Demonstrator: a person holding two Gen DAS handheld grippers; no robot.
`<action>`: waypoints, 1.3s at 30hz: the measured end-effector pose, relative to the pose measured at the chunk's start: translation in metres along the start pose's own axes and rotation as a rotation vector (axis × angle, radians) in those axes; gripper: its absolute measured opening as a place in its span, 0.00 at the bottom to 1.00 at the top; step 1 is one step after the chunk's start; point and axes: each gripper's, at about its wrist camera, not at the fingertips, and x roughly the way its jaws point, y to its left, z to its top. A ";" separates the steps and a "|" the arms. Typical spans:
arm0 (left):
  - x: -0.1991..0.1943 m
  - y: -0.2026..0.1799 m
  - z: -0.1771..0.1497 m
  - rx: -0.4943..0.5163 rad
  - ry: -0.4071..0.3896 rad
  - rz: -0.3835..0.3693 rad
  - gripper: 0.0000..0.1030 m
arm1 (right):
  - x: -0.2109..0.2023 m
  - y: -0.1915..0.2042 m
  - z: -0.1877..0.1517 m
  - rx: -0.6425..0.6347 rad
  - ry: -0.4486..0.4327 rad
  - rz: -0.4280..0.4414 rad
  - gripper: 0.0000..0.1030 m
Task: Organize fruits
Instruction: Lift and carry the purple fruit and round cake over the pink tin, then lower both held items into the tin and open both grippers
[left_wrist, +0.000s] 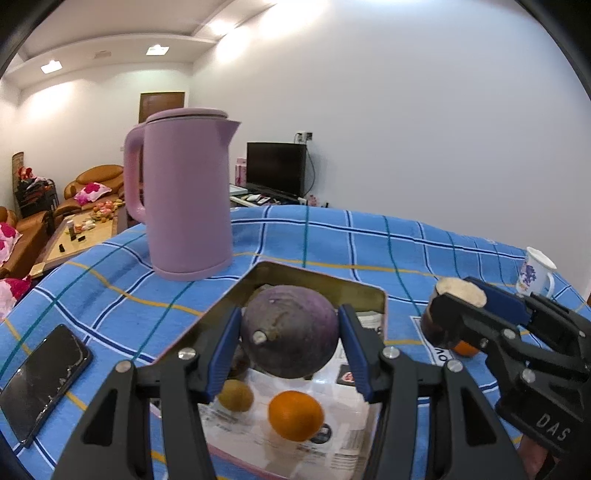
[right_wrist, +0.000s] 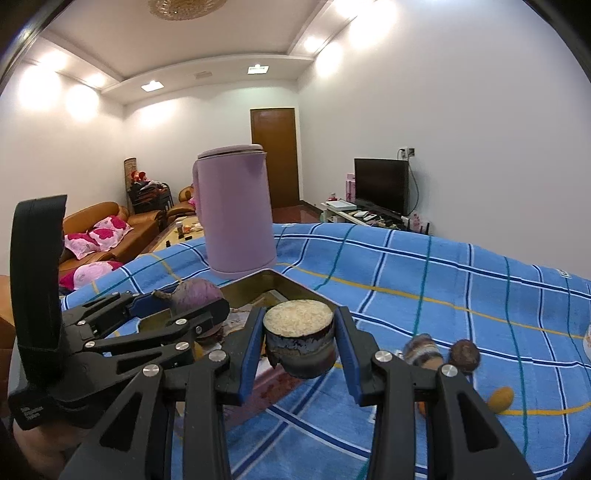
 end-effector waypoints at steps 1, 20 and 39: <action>0.000 0.002 0.000 -0.004 0.001 0.002 0.54 | 0.002 0.003 0.000 -0.004 0.001 0.005 0.39; 0.004 0.037 0.003 -0.054 0.014 0.080 0.54 | 0.022 0.027 0.004 -0.029 0.025 0.065 0.39; 0.012 0.049 0.000 -0.050 0.052 0.115 0.54 | 0.036 0.037 0.004 -0.036 0.046 0.086 0.39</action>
